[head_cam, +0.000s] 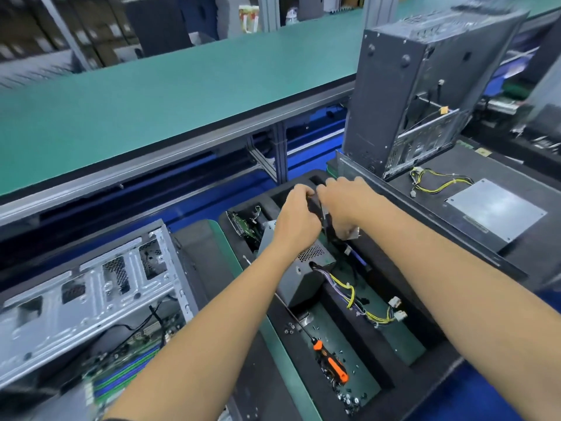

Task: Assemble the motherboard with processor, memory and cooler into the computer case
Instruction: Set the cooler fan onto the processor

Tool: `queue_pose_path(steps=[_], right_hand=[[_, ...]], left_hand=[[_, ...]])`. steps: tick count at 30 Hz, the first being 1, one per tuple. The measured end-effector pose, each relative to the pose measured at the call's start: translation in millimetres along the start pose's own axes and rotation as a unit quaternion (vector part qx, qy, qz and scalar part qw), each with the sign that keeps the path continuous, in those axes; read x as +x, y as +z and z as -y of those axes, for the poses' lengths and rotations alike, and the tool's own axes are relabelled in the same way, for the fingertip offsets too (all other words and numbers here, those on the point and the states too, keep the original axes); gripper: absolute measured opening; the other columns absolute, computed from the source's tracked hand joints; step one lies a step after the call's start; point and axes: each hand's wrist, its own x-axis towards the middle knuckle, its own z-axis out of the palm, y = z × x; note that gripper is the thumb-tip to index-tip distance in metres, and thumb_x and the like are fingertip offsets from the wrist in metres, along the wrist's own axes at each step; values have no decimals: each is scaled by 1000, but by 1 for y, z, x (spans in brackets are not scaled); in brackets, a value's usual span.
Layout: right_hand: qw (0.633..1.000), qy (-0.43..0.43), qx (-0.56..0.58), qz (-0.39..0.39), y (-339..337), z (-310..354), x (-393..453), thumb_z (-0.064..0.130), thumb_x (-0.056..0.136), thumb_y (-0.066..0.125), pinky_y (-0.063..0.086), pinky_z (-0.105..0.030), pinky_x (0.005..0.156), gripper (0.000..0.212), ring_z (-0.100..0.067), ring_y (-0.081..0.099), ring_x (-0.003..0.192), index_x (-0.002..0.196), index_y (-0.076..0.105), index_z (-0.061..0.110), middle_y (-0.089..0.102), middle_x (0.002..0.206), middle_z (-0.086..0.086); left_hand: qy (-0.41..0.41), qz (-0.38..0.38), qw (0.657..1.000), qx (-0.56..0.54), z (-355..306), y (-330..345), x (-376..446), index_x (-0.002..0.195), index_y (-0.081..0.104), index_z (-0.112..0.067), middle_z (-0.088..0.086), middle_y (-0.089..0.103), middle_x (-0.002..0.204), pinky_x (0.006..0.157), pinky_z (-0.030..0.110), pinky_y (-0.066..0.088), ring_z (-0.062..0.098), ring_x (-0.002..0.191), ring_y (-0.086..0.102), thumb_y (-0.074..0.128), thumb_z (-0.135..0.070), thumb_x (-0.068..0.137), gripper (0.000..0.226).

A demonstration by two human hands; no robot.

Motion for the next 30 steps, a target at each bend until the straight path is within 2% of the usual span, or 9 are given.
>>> queue_pose_path(steps=[4, 6, 9, 12, 15, 20, 25, 28, 30], right_hand=[[996, -4, 47, -81, -51, 3, -13, 23, 51, 80, 35, -43, 76, 65, -23, 42, 86, 100, 38, 15, 39, 93, -2], [989, -15, 94, -112, -73, 9, -19, 28, 52, 80, 35, -40, 72, 61, -17, 39, 74, 93, 36, 17, 35, 83, 2], [975, -47, 165, -141, -102, 22, -27, 31, 50, 83, 37, -38, 70, 62, -15, 41, 68, 92, 39, 16, 40, 84, 2], [951, -101, 245, -158, -127, 42, -32, 36, 49, 88, 50, -43, 81, 79, -26, 55, 91, 111, 46, 10, 53, 104, -4], [921, -148, 309, -185, -150, 66, -35, 35, 49, 90, 53, -43, 79, 83, -25, 57, 92, 115, 47, 9, 58, 105, -4], [876, -202, 401, -175, -173, 107, -32, 33, 52, 89, 52, -28, 69, 74, -9, 59, 86, 112, 48, 19, 61, 96, 9], [825, -234, 499, -120, -168, 142, -23, 32, 52, 93, 53, -27, 76, 71, -9, 63, 89, 109, 52, 24, 65, 100, 8], [794, -257, 546, -74, -155, 168, -19, 27, 56, 93, 53, -26, 76, 63, -11, 66, 89, 105, 53, 29, 67, 101, 7], [772, -271, 575, -32, -144, 184, -19, 21, 60, 92, 54, -22, 74, 63, -12, 68, 91, 111, 54, 24, 68, 105, 4]], left_hand=[[41, 77, 994, -72, -1, -31, -16, 136, 34, -12, 4, 46, 126, 93, 27, 44, 18, 115, 48, 58, -10, 66, 74], [60, 102, 992, -47, 1, -50, -20, 145, 19, -16, 3, 34, 138, 101, 27, 37, 14, 125, 38, 68, -20, 62, 97], [88, 7, 996, -1, 7, -85, -23, 148, 13, -12, 2, 23, 142, 112, 34, 26, 16, 134, 27, 86, -29, 61, 115], [60, -23, 995, -78, 15, -128, -30, 147, 15, -18, -9, 28, 141, 110, 30, 31, 10, 131, 36, 89, -23, 62, 113], [37, -10, 987, -158, 23, -167, -47, 138, 27, -31, -21, 50, 126, 94, 19, 45, -3, 109, 57, 88, -20, 62, 98], [24, -45, 983, -175, 33, -217, -76, 115, 49, -34, -12, 66, 106, 84, 33, 52, 9, 96, 65, 89, -31, 55, 72], [-15, -8, 987, -157, 52, -263, -109, 120, 48, -37, -7, 63, 116, 90, 39, 51, 17, 106, 62, 86, -24, 60, 73], [-43, 51, 978, -195, 68, -286, -133, 128, 46, -31, -4, 62, 121, 87, 26, 51, 15, 112, 61, 79, -9, 67, 73], [-70, 91, 969, -220, 80, -298, -150, 134, 43, -23, 1, 60, 127, 85, 23, 50, 18, 114, 60, 73, -1, 71, 73]])
